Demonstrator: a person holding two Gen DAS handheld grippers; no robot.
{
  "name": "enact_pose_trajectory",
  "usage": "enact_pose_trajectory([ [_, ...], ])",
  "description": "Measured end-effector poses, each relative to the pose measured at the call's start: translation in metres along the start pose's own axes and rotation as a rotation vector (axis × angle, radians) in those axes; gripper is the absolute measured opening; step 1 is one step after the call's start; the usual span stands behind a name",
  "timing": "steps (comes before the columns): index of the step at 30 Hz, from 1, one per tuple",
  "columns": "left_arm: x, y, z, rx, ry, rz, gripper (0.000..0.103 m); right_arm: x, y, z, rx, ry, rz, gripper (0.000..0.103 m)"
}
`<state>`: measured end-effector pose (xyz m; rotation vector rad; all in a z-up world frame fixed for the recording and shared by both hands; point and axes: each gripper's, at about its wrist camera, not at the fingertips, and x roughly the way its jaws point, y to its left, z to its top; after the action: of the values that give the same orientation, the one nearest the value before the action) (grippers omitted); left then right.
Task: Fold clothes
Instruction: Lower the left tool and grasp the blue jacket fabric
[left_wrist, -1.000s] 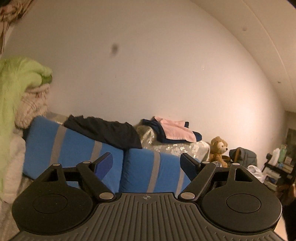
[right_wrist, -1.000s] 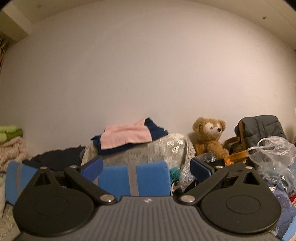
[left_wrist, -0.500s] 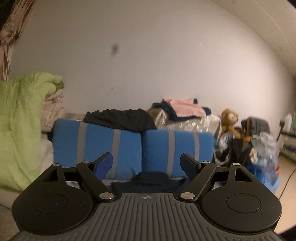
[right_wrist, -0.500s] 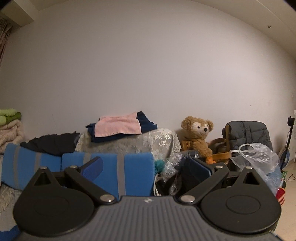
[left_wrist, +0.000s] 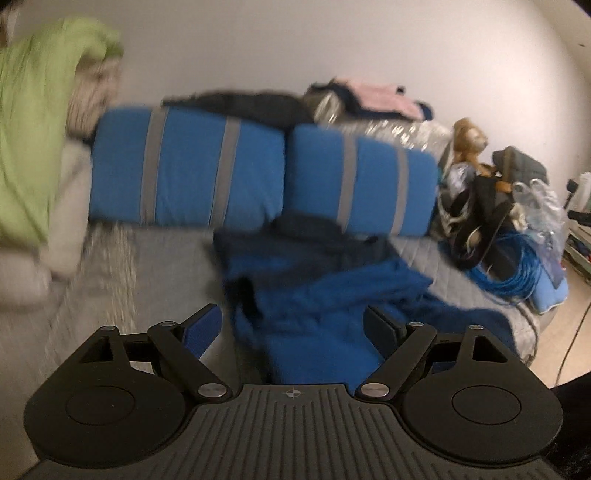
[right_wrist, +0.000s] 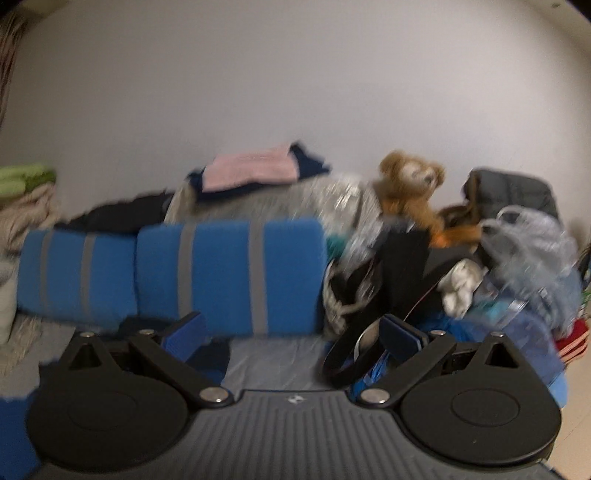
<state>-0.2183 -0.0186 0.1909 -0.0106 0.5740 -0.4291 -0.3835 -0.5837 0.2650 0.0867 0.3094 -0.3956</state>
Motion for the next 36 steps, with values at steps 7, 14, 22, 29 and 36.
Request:
enact_pose_trajectory([
  [7,0.031,0.017,-0.031,-0.093,0.061,-0.015,0.084,0.036,0.028,-0.044,-0.055,0.097,0.055,0.103],
  [14,0.065,0.06,-0.052,-0.434,0.084,-0.246,0.084,0.056,0.044,-0.065,-0.041,0.154,0.136,0.103],
  [22,0.1,0.086,-0.077,-0.715,0.132,-0.429,0.037,0.073,0.055,-0.096,-0.033,0.236,0.225,0.103],
  [29,0.102,0.078,-0.075,-0.67,0.15,-0.448,0.022,0.093,0.049,-0.134,0.043,0.336,0.308,0.103],
  [36,0.105,0.079,-0.076,-0.681,0.146,-0.431,0.018,0.115,0.039,-0.166,0.178,0.434,0.514,0.103],
])
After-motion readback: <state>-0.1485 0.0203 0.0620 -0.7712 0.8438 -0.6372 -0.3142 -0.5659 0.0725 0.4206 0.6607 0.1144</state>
